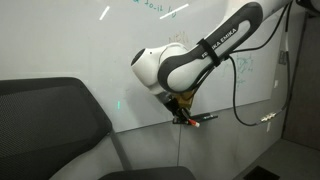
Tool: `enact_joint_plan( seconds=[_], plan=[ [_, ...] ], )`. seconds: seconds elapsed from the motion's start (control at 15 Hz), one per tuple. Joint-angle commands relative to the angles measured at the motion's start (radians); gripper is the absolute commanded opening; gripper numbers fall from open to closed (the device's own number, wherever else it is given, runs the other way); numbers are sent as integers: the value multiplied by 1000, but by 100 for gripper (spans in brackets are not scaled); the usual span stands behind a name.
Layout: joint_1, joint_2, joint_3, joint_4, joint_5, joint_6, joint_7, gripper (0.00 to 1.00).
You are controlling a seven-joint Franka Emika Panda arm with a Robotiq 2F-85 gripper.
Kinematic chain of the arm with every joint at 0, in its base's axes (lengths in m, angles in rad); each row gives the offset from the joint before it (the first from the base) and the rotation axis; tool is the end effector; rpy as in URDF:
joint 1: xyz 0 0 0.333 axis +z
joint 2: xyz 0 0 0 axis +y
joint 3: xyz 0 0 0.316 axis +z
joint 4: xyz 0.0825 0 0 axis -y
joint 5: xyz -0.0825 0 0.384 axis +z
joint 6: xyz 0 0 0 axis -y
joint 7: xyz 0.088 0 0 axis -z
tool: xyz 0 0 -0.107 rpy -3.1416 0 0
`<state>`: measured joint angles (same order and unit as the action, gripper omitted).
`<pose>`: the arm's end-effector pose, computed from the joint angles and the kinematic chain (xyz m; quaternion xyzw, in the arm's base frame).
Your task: Use the marker to write on the whiteboard
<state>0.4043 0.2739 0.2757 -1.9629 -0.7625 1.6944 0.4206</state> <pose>0.4751 0.2929 0.3268 0.8818 0.2621 -0.0429 0.3897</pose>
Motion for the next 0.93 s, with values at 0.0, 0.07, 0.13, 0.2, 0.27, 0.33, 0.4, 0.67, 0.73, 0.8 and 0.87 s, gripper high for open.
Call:
enact_joint_plan(
  seconds=[0.0, 0.07, 0.13, 0.2, 0.27, 0.33, 0.4, 0.67, 0.73, 0.8, 0.87],
  plan=[
    [-32, -38, 11, -119, 27, 209, -28, 5],
    [-38, -27, 7, -134, 34, 260, -37, 5],
    [-43, -18, 3, -146, 37, 305, -41, 5],
    [-50, -4, -2, -151, 42, 343, -46, 5],
    [-57, 8, -5, -156, 55, 375, -56, 5],
    [-61, 22, -8, -156, 72, 401, -64, 5],
    [-64, 37, -8, -152, 98, 417, -79, 5],
    [-41, 107, 1, -121, 213, 434, -122, 5],
    [-32, 125, 5, -113, 247, 429, -132, 5],
    [-24, 140, 7, -106, 281, 422, -145, 5],
    [-14, 160, 8, -94, 313, 417, -159, 5]
  ],
)
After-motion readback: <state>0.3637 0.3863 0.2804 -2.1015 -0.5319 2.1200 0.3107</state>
